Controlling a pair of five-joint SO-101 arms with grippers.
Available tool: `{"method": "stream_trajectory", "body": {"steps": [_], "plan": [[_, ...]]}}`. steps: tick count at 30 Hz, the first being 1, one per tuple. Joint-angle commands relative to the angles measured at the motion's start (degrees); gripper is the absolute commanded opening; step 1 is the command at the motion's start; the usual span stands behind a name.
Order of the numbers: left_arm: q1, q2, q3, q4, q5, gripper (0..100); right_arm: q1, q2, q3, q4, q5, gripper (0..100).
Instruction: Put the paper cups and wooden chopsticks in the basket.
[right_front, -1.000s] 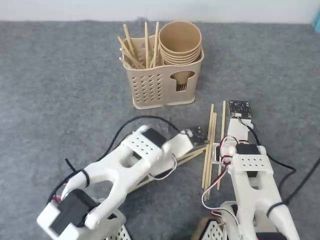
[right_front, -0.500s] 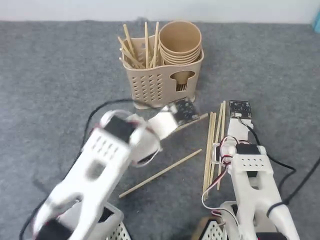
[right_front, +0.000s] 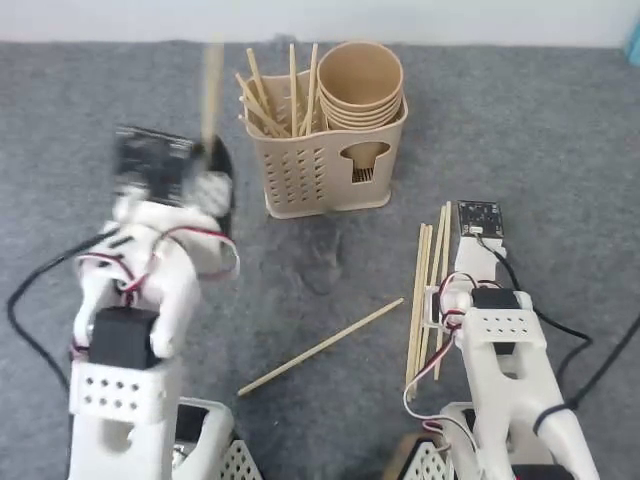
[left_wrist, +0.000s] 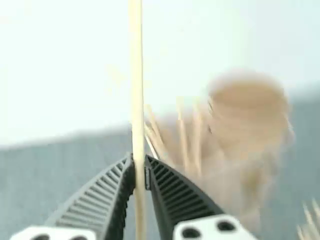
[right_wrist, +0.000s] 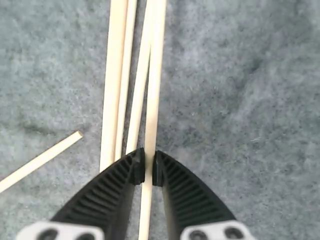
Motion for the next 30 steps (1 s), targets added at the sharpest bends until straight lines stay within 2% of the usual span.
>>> {"method": "stream_trajectory", "body": {"steps": [1, 5, 9, 17, 19, 24, 28, 30], "plan": [[-1.5, 0.1, 6.5, -33.5, 10.1, 1, 0.9, -0.5, -0.6, -0.7, -0.3, 0.8], [0.4, 5.5, 12.3, -56.4, 11.3, 1, 0.9, -0.5, -0.6, -0.7, -0.3, 0.8], [1.9, 14.6, 13.2, -66.1, 11.2, 1, 0.9, -0.5, -0.6, -0.7, -0.3, 0.8], [2.0, 32.2, 7.0, -68.1, 11.4, 2, 1.0, -0.5, -0.6, -0.7, -0.3, 0.8], [2.1, 34.5, 6.0, -68.1, 11.5, 6, 1.0, -0.5, -0.6, -0.7, -0.3, 0.8], [1.8, 35.2, 6.1, -67.7, 13.5, 26, 2.5, -0.5, -0.6, -0.7, -0.3, 0.8], [0.6, 33.2, 6.3, -66.8, 14.2, 26, 2.6, -0.5, -0.7, -0.8, -0.3, 0.8], [-0.1, 29.9, 6.7, -62.3, 14.2, 23, 2.5, -0.5, -0.7, -0.8, -0.3, 0.8]]}}
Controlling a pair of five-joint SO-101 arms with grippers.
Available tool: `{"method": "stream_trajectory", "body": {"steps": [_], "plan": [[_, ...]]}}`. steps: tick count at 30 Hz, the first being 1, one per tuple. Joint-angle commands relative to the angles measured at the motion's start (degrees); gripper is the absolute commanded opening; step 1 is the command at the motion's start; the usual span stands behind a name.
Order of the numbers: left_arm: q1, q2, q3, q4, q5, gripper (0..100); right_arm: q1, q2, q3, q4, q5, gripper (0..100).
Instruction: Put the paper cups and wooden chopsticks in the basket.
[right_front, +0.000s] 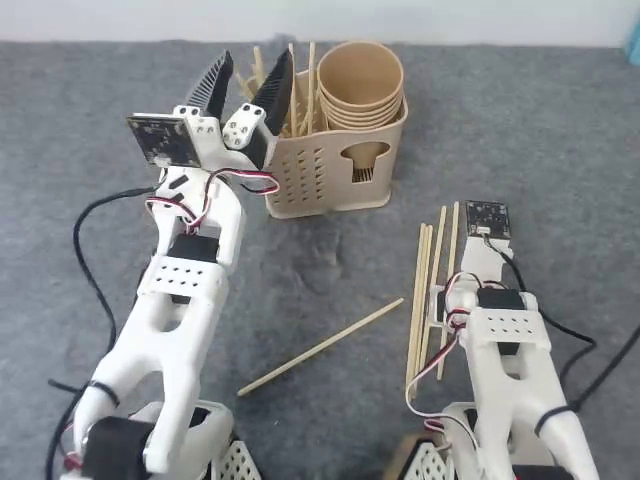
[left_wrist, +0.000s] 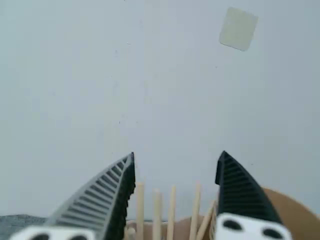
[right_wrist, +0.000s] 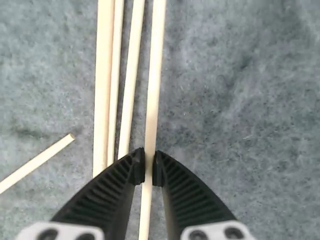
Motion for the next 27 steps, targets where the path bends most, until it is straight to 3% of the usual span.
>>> {"method": "stream_trajectory", "body": {"steps": [1, 6, 11, 14, 20, 27], "plan": [[-1.9, -7.7, -2.0, 7.4, 0.9, 21, 0.6, -0.5, -0.7, -1.1, -0.3, 0.8], [-6.9, -25.3, -2.5, 33.0, 0.9, 11, 0.7, -0.5, -0.7, -1.5, -0.3, 0.8], [-22.2, -44.0, 1.9, 57.9, 0.7, 5, 0.7, -0.5, -0.7, -1.2, -0.3, 0.8], [-25.5, -50.3, 11.8, 59.4, -1.3, 5, 0.7, -0.5, -0.7, -1.1, -0.3, 0.8], [-24.2, -52.5, 30.4, 57.2, -7.6, 5, 0.7, -0.6, -0.7, -0.9, -0.3, 0.8], [-23.2, -46.3, 36.1, 55.6, -12.7, 9, 2.0, -5.7, -1.5, 5.1, -0.3, 0.8]]}}
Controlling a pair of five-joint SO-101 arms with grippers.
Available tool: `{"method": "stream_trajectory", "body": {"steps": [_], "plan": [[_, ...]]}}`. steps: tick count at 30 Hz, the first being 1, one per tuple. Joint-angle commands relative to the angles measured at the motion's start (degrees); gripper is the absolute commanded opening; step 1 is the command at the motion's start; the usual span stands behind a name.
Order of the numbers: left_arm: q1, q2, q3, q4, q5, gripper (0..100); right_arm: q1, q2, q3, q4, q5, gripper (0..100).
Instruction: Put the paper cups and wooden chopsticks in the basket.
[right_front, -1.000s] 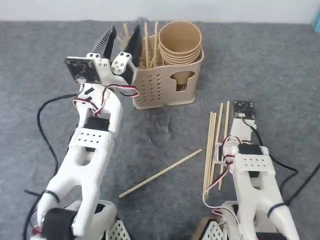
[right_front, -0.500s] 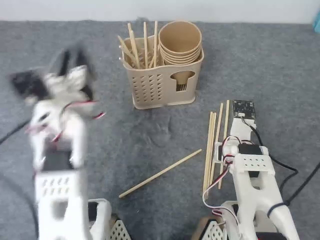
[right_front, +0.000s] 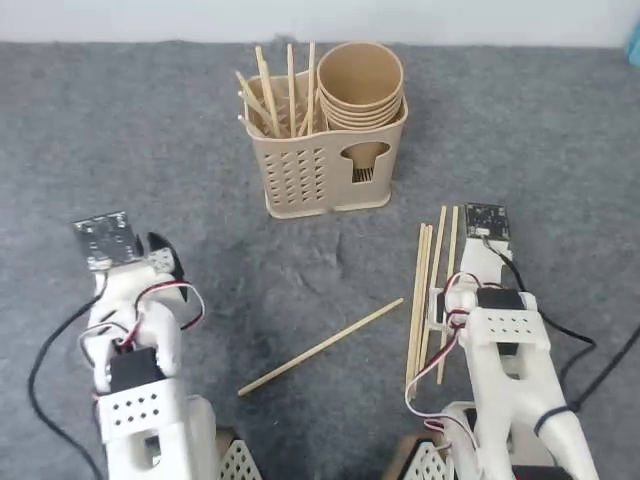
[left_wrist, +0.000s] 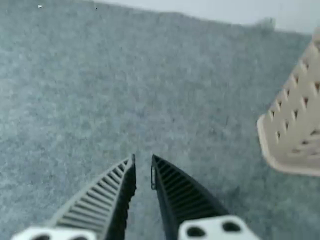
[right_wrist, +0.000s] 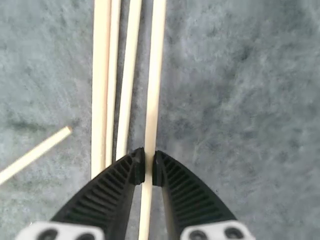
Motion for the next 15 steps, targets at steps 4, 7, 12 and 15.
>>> {"method": "stream_trajectory", "body": {"steps": [4, 7, 12, 15], "plan": [[3.7, 12.0, 0.4, -1.9, -3.4, 19, 2.9, -15.3, -1.7, 2.9, -0.3, 0.8], [4.0, 18.1, -2.6, -1.9, -3.5, 20, 1.4, -25.6, -2.0, 2.5, -0.3, 0.8], [3.8, 28.0, -7.8, -3.6, -3.5, 20, -4.6, -40.5, -6.6, -5.6, -0.7, 0.8], [3.8, 32.1, -10.3, -3.4, -3.5, 20, -9.1, -44.8, -7.4, -17.6, -0.8, 0.8]]}}
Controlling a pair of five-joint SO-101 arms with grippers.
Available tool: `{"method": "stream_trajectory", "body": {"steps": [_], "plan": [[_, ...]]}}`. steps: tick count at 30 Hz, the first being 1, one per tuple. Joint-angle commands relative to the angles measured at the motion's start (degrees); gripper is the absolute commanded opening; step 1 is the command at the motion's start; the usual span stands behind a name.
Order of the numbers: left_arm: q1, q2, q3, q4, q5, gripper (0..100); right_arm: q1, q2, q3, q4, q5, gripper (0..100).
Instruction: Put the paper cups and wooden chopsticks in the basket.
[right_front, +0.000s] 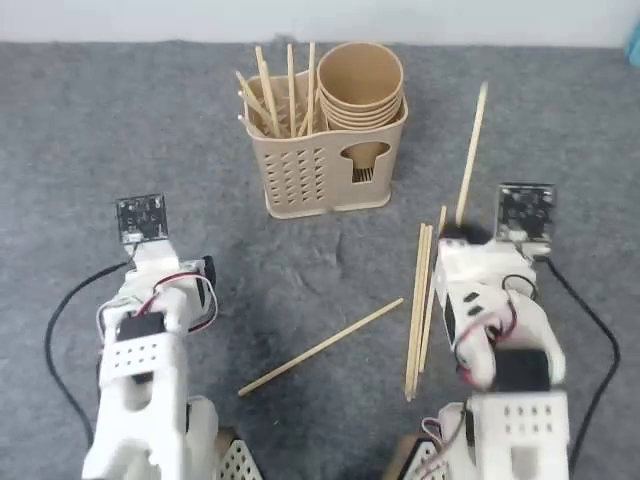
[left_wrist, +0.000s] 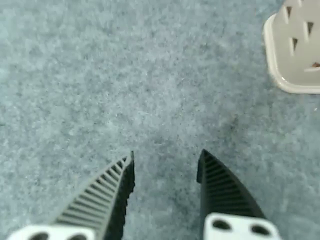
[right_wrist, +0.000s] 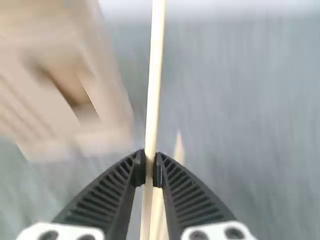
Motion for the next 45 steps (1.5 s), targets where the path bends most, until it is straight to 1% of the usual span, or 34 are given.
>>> {"method": "stream_trajectory", "body": {"steps": [1, 5, 9, 12, 14, 18, 20, 22, 28, 32, 36, 43, 45], "plan": [[0.3, 5.5, -5.3, -1.1, -0.5, 20, -5.7, -5.4, -4.1, -15.3, -0.7, 0.8], [0.2, 5.5, -5.4, -1.1, -0.6, 20, -12.2, -2.8, -4.2, -33.9, -0.7, 0.8], [0.2, 4.9, -5.1, -1.1, -0.7, 20, -15.8, 7.0, -7.0, -49.3, -0.6, 0.8], [0.2, 4.1, -4.7, -1.1, -0.6, 20, -16.1, 18.1, -13.7, -56.9, -0.5, 0.8], [0.2, 3.7, -4.5, -1.1, -0.7, 20, -16.0, 26.3, -20.0, -59.6, -0.5, 0.8], [0.2, 3.1, -4.0, -1.2, -0.5, 20, -16.5, 41.5, -33.9, -60.0, -0.7, 0.8], [0.2, 2.4, -3.8, -1.3, -0.5, 20, -17.3, 48.3, -38.9, -59.9, -3.8, 0.8], [0.2, 2.0, -3.6, -1.3, -0.5, 20, -17.9, 54.6, -42.3, -59.9, -6.1, 0.8], [0.2, 1.8, -3.4, -1.3, -0.5, 20, -18.0, 69.6, -50.5, -59.9, -6.2, 0.8], [0.2, 1.8, -3.5, -1.4, -0.5, 20, -18.1, 72.3, -51.0, -59.8, -6.2, 0.8], [0.2, 1.8, -3.5, -1.4, -0.5, 20, -19.6, 72.2, -49.1, -57.8, -6.2, 0.8], [0.2, 1.8, -3.5, -1.4, -0.5, 20, -21.0, 72.8, -44.3, -57.8, -6.3, 1.2], [0.2, 1.8, -3.5, -1.4, -0.5, 20, -21.0, 72.8, -44.6, -57.5, -6.2, 3.9]]}}
